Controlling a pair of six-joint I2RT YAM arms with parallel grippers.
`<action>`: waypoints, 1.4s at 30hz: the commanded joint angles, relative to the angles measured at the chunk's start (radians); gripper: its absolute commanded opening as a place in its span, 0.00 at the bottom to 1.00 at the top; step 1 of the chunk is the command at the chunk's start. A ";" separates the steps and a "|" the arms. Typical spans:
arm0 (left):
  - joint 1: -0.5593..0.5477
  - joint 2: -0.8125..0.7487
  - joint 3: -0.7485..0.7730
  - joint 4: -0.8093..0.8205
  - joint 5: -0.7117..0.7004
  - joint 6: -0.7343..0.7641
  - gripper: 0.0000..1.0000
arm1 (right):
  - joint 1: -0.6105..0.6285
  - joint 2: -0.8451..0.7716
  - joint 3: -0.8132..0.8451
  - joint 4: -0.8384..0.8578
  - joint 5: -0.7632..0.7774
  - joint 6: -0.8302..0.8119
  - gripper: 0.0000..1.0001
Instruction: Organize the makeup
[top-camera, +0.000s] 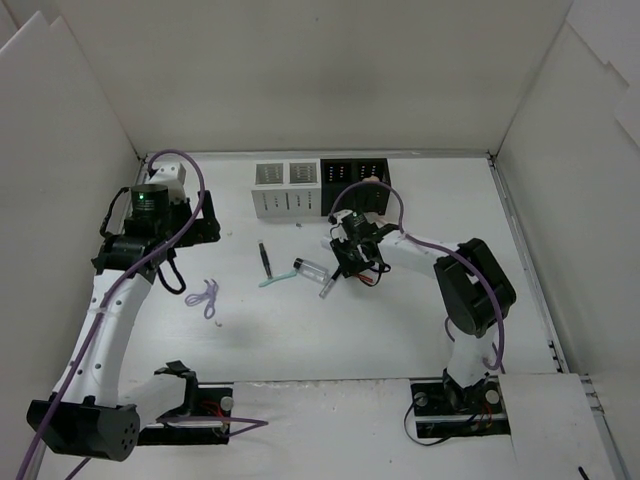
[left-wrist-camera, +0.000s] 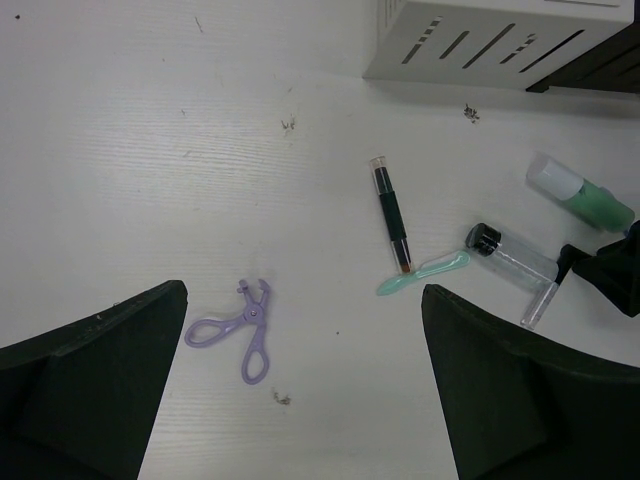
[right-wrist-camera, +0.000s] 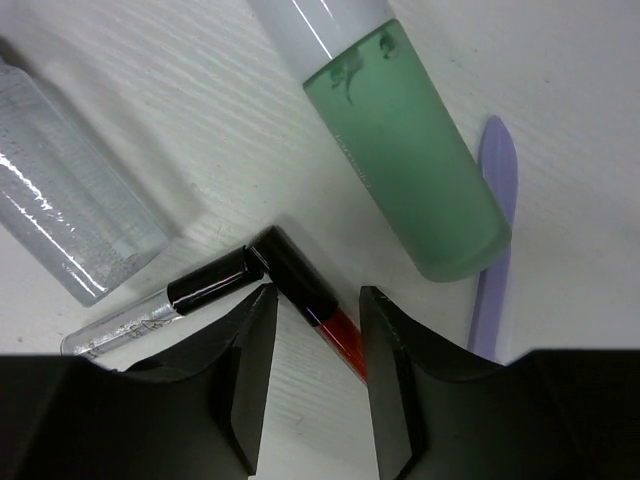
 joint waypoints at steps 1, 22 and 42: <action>0.007 0.000 0.022 0.061 0.018 0.008 1.00 | 0.006 0.002 0.024 0.005 0.047 -0.012 0.35; 0.007 0.017 0.017 0.070 0.032 0.004 0.99 | 0.027 -0.318 0.370 -0.014 0.129 -0.113 0.00; 0.007 0.046 0.011 0.081 0.046 -0.003 0.99 | -0.083 0.177 0.702 0.509 0.214 -0.029 0.03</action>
